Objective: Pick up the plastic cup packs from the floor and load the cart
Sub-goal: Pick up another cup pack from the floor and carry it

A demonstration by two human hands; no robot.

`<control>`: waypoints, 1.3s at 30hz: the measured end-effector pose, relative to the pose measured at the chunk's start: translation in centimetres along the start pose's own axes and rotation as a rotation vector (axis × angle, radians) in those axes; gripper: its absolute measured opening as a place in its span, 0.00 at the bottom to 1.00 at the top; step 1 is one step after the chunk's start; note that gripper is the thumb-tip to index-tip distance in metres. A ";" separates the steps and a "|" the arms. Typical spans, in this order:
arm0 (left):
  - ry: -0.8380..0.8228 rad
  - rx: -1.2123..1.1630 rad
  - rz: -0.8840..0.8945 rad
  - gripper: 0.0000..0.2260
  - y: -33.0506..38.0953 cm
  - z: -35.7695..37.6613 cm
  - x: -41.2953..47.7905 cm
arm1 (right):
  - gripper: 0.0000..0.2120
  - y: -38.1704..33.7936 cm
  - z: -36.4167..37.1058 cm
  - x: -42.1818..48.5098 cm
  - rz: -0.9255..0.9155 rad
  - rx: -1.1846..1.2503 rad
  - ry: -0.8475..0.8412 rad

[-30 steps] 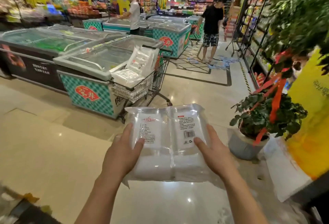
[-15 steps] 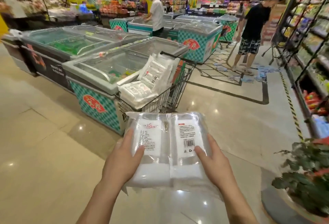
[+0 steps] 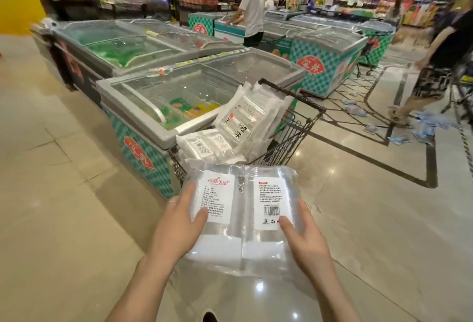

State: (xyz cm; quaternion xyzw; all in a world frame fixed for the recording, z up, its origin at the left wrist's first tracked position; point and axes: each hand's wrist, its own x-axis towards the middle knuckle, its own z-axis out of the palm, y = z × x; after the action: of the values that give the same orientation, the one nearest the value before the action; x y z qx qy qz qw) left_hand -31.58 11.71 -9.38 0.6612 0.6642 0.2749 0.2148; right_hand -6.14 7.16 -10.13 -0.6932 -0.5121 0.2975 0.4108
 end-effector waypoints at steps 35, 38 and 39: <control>0.229 -0.234 -0.589 0.37 0.4 17.0 44.3 | 0.29 -4.1 10.0 63.6 -0.809 -0.259 -0.538; 0.223 -0.163 -0.608 0.28 -1.5 16.6 44.9 | 0.30 -3.9 11.4 64.8 -1.014 -0.309 -0.529; 0.227 -0.118 -0.638 0.26 -2.2 16.3 45.1 | 0.30 -3.5 11.8 65.2 -1.067 -0.313 -0.553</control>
State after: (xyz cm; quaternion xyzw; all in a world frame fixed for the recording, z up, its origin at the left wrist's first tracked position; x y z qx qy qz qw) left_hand -24.17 57.99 -19.64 0.3718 0.8401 0.3035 0.2526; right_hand 1.86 72.98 -12.29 -0.2912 -0.9130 0.1410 0.2484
